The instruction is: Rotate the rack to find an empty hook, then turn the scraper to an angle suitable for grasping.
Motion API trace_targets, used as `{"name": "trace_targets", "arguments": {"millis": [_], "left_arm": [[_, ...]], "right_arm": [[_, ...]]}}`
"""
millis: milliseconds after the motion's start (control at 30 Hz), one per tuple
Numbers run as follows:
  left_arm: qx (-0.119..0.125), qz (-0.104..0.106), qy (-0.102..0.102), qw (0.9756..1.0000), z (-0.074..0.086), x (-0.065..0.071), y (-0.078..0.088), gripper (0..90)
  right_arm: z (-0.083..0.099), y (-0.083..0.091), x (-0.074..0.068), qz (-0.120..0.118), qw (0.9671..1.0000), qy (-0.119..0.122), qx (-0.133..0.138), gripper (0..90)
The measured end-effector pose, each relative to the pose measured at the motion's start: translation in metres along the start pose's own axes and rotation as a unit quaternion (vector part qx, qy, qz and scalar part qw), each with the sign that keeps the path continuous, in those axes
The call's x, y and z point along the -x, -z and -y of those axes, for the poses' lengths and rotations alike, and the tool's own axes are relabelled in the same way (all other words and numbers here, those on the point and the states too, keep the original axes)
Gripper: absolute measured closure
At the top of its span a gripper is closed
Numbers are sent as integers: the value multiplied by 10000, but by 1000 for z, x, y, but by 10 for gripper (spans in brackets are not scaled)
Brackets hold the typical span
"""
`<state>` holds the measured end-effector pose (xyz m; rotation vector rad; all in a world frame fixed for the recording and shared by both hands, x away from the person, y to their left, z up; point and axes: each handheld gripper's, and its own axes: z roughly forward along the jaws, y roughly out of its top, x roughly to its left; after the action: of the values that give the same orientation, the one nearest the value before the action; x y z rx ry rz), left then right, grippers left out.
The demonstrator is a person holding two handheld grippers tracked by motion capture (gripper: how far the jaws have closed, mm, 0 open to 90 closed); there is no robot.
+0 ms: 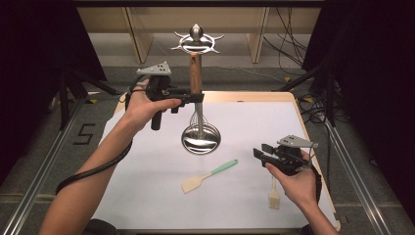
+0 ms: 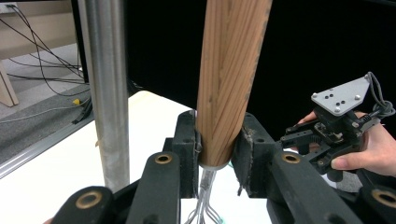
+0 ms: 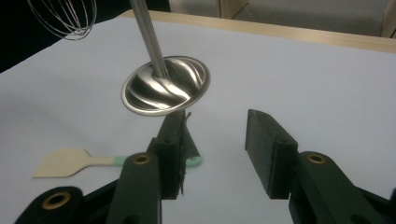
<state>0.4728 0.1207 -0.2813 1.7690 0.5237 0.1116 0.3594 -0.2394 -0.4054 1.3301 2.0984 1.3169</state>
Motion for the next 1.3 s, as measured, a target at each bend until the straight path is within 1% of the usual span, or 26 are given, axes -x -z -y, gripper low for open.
{"name": "trace_targets", "arguments": {"millis": [133, 167, 200, 300, 333, 367, 400, 433, 500, 533, 600, 667, 700, 733, 767, 833, 867, 900, 1033, 1067, 1100, 1133, 1167, 1200, 1233, 1300], "left_arm": [[97, -118, 32, 9999, 3, 1, 1, 660], [238, -239, -48, 9994, 4, 2, 5, 608], [238, -239, -48, 9994, 4, 2, 5, 563], [445, -518, -206, 9975, 8, 5, 17, 490], [529, -590, -219, 9966, 9, 6, 22, 472], [655, -695, -264, 9951, 10, 9, 31, 452], [655, -695, -264, 9951, 10, 9, 31, 455], [760, -760, -376, 9935, 10, 11, 39, 468], [883, -818, -437, 9918, 8, 13, 47, 503], [985, -859, -427, 9905, 7, 13, 49, 524], [1058, -923, -413, 9892, 6, 14, 52, 614], [1225, -1072, -391, 9859, 3, 15, 55, 675], [1283, -1161, -377, 9842, 2, 16, 56, 778], [1341, -1243, -351, 9825, 0, 17, 57, 778], [1451, -1334, -287, 9800, -2, 18, 58, 858], [1606, -1519, -236, 9750, -7, 21, 58, 889], [1652, -1537, -266, 9738, -9, 21, 58, 889], [1769, -1500, -291, 9723, -14, 24, 56, 891], [1918, -1508, -329, 9692, -24, 30, 53, 892], [1983, -1523, -349, 9676, -27, 31, 52, 893], [2095, -1557, -418, 9644, -34, 33, 50, 892], [2095, -1557, -418, 9644, -34, 33, 50, 892], [2149, -1670, -482, 9610, -39, 32, 48, 892], [2149, -1670, -482, 9610, -39, 32, 48, 892], [2143, -1706, -499, 9605, -41, 30, 47, 892], [2209, -1825, -403, 9572, -45, 25, 46, 892]], "right_arm": [[-2, -2, 5, 10, 9999, 144, 16, 580], [-3, -2, 4, -83, 9999, -118, -34, 579], [-3, -2, 4, -83, 9999, -118, -34, 579], [-6, -3, 6, -13, 9999, -115, 17, 577], [-7, -4, 10, -25, 10000, 12, 22, 576], [-9, -3, 9, 22, 9999, -125, -31, 573], [-9, -3, 9, 22, 9999, -125, -31, 573], [-10, -4, 11, 128, 9996, 10, 239, 571], [-9, 0, 12, 95, 9999, 48, 63, 569], [-8, 0, 9, 71, 9999, -153, 14, 569], [-6, -2, 12, 136, 9998, 18, 133, 569], [-4, 0, 9, 20, 9998, -204, -8, 569], [-3, 2, 7, 39, 9998, -191, -55, 570], [-3, 2, 7, 39, 9998, -191, -55, 570], [-5, 2, 8, 54, 10000, 34, 35, 572], [-5, 3, 8, 37, 10000, 59, 53, 574], [-5, 3, 8, 37, 10000, 59, 53, 574], [-4, 5, 6, 23, 9999, -164, -10, 575], [-1, 7, 9, 20, 10000, -92, 16, 575], [-1, 8, 8, 27, 9999, -134, -26, 575], [-1, 9, 11, 76, 9999, 0, 86, 575], [-1, 9, 11, 76, 9999, 0, 86, 575], [-1, 9, 10, -80, 9998, -175, 89, 575], [-1, 9, 10, -80, 9998, -175, 89, 575], [0, 8, 9, 133, 9995, -201, 215, 575], [0, 8, 9, 130, 9994, -212, 226, 575]]}}
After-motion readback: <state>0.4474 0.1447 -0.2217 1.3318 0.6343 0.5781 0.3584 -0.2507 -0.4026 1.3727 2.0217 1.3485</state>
